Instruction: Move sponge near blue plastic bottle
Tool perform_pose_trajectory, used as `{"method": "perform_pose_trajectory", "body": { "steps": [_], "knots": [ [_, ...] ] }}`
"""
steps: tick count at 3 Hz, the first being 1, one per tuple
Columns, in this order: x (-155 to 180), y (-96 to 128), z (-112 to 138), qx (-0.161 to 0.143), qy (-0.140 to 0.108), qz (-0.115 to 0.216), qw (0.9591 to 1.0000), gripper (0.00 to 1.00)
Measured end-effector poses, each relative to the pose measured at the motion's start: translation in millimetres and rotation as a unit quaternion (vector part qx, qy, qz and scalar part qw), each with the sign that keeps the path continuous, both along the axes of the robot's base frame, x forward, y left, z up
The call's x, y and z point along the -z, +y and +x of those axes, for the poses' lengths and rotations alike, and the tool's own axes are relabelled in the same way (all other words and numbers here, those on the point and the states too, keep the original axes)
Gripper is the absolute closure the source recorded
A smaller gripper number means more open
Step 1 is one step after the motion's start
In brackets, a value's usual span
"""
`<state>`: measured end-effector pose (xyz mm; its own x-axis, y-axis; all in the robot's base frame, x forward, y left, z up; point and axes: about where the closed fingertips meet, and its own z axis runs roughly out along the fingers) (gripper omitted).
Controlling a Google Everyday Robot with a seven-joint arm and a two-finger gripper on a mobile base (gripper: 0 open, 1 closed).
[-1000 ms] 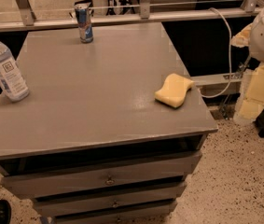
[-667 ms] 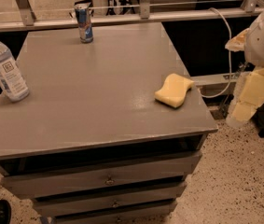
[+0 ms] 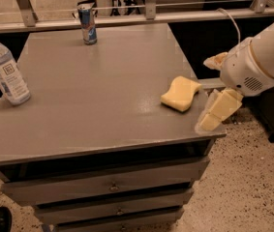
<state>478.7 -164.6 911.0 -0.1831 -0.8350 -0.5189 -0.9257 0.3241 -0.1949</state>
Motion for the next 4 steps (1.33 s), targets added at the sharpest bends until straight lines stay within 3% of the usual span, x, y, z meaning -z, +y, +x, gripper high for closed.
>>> {"method": "perform_pose_trajectory", "body": {
  "steps": [1,2,3,4],
  "knots": [
    [21.0,4.8,38.8,-0.001,-0.033,0.028,0.9991,0.00],
    [40.5,-3.7,67.6,0.004,-0.044,0.040,0.9982,0.00],
    [61.5,-10.6,88.8,0.021,-0.026,0.066,0.9973,0.00],
    [73.0,-9.1,105.1,0.039,0.003,0.089,0.9952,0.18]
  ]
}}
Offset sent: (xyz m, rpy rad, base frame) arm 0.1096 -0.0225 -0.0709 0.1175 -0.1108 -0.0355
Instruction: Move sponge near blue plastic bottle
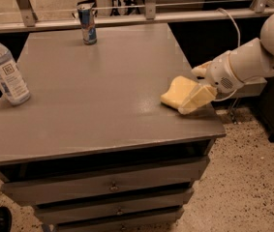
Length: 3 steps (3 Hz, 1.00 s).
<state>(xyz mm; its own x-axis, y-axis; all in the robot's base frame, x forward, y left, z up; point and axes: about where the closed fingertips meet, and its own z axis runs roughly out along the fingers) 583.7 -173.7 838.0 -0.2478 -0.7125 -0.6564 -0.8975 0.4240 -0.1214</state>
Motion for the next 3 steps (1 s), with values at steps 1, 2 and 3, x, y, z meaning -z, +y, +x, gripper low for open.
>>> {"method": "perform_pose_trajectory", "body": {
  "steps": [1,2,3],
  "knots": [
    [-1.0,3.5,11.6,0.011,0.025,0.024,0.9993,0.43],
    [-12.8,7.9,16.8,0.012,0.033,0.038,0.9987,0.65],
    [-27.4,15.5,15.9,0.005,0.036,0.048,0.9982,0.87]
  ]
}}
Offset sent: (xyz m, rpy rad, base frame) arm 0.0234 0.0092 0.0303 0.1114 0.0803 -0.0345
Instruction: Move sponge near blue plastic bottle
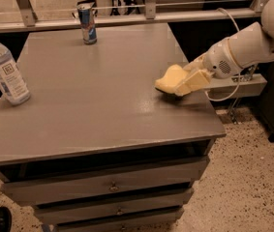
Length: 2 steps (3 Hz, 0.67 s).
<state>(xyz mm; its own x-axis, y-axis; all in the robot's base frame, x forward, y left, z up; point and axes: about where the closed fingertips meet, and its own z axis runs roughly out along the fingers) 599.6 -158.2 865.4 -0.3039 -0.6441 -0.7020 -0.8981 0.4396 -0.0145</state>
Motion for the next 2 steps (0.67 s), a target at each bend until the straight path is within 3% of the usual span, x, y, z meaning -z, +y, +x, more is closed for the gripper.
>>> {"method": "perform_pose_trajectory", "body": {
  "steps": [1,2],
  "knots": [
    [-22.3,20.8,-5.7,-0.023,0.005,0.038,0.9990,1.00],
    [-48.9,43.1,-8.9,-0.042,0.003,0.081,0.9958,1.00]
  ]
}}
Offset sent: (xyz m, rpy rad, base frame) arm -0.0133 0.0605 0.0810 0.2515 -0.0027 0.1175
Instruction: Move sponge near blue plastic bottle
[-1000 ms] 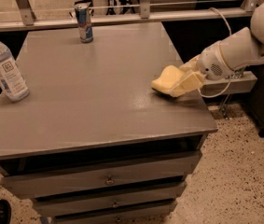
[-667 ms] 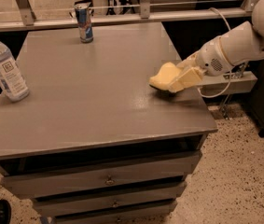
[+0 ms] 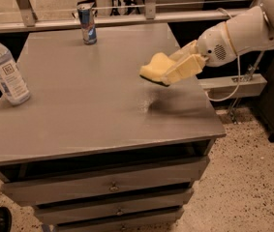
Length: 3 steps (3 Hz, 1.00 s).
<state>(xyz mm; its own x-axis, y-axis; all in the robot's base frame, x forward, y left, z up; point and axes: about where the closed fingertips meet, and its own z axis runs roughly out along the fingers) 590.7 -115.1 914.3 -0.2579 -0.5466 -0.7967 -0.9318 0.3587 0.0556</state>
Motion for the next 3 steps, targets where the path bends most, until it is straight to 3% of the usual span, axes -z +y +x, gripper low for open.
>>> {"method": "perform_pose_trajectory", "body": {
  "steps": [1,2,3],
  "knots": [
    [0.0,0.1,0.0,0.000,0.000,0.000,1.0000,1.00],
    [-8.0,38.7,20.9,-0.021,-0.026,0.008,0.9994,1.00],
    [-17.7,108.6,67.5,-0.047,-0.064,0.020,0.9966,1.00]
  ]
}}
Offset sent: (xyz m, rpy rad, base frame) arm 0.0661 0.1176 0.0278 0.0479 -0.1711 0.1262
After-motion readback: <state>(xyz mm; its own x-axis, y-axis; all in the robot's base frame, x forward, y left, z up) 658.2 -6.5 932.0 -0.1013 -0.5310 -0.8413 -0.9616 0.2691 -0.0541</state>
